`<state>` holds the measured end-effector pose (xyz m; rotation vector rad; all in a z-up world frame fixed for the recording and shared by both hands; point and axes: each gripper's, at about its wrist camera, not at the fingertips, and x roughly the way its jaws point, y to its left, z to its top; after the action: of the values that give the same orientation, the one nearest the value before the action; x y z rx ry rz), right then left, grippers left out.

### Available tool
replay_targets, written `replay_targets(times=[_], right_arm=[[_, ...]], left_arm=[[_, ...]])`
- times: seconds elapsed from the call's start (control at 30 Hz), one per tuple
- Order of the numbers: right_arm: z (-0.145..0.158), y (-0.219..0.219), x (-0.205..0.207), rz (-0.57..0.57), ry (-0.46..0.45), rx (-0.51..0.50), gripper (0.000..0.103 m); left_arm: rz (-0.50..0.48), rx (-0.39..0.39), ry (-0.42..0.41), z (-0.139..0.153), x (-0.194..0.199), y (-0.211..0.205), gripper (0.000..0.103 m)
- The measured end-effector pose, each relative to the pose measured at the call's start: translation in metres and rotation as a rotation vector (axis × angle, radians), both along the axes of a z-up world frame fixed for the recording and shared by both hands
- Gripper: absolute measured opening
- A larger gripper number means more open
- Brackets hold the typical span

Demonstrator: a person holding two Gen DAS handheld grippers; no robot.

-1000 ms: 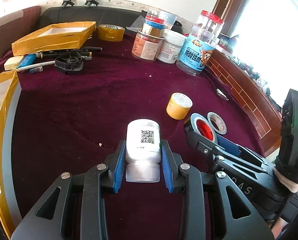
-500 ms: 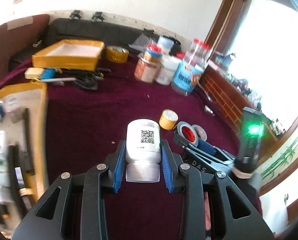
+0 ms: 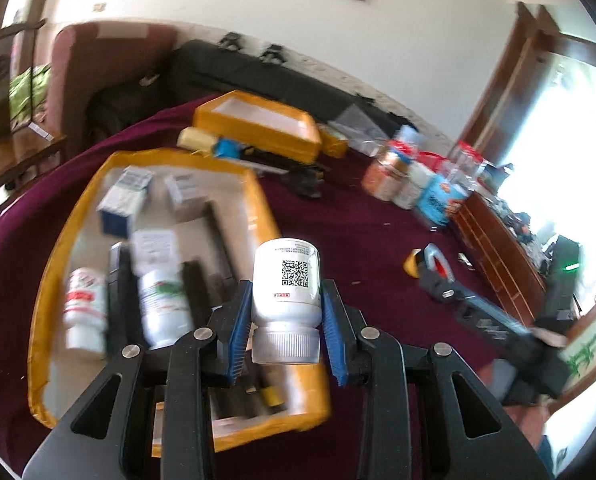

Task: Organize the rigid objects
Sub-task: 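Carry the white bottle and black tape roll toward the tray, then lower the bottle and tape roll into the tray and open both grippers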

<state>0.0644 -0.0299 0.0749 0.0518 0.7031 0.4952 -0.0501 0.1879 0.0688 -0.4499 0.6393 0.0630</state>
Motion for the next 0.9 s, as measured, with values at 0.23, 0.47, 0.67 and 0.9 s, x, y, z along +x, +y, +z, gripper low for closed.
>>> replay_targets(times=[0.23,0.47,0.67,0.9], right_arm=[[0.007,0.081,-0.008,0.171,0.041,-0.038,0.055],[-0.004,0.144,0.006,0.294,0.131,-0.074,0.056],[-0.027,0.181,0.023,0.32,0.216,-0.133,0.056],[-0.037,0.192,0.028,0.341,0.23,-0.212,0.056]], left_arm=[[0.006,-0.038,0.034,-0.024,-0.001,0.016,0.031],[0.001,-0.054,0.072,-0.042,-0.005,0.021,0.031],[-0.016,-0.051,0.074,-0.047,-0.008,0.017,0.031],[-0.009,-0.028,0.065,-0.047,-0.011,0.015,0.03]])
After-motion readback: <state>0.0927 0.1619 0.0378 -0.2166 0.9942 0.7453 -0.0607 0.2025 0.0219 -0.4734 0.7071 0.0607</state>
